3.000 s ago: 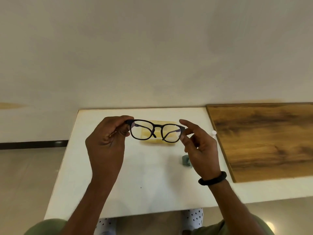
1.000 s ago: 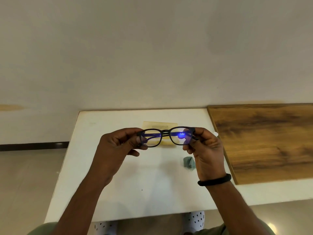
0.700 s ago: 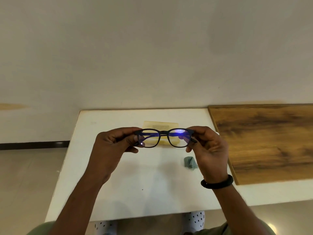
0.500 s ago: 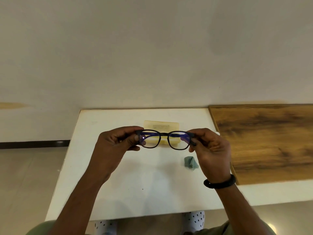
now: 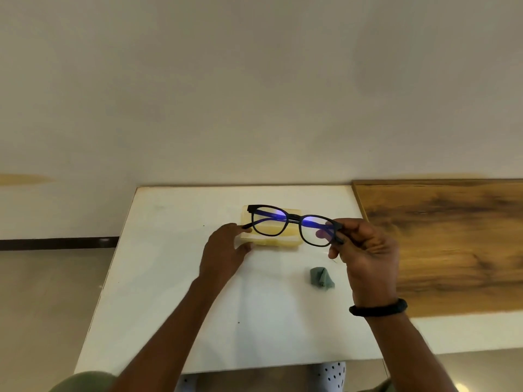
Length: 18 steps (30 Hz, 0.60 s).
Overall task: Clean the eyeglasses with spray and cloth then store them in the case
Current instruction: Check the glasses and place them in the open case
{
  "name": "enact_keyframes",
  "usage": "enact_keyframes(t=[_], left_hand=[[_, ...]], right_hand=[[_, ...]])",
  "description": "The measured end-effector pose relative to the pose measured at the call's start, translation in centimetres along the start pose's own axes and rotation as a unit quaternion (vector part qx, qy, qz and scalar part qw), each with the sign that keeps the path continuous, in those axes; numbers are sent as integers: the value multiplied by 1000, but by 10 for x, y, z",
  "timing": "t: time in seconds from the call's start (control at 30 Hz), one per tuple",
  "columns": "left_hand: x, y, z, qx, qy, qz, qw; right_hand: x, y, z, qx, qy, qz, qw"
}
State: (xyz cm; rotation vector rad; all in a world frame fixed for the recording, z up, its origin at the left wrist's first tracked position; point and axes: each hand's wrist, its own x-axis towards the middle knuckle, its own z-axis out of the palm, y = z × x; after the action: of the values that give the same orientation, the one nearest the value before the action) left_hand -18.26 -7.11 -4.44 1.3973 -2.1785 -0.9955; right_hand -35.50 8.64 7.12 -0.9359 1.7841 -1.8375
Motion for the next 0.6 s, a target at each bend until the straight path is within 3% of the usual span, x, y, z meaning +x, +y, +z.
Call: enact_keyframes(t=[0.33, 0.6], left_hand=[[-23, -24, -28, 44, -28, -13, 999], [-51, -40, -50, -19, -33, -71, 997]], right_hand=[[-3, 13, 10, -26, -17, 53, 998], [-5, 49, 31, -59, -49, 145, 986]])
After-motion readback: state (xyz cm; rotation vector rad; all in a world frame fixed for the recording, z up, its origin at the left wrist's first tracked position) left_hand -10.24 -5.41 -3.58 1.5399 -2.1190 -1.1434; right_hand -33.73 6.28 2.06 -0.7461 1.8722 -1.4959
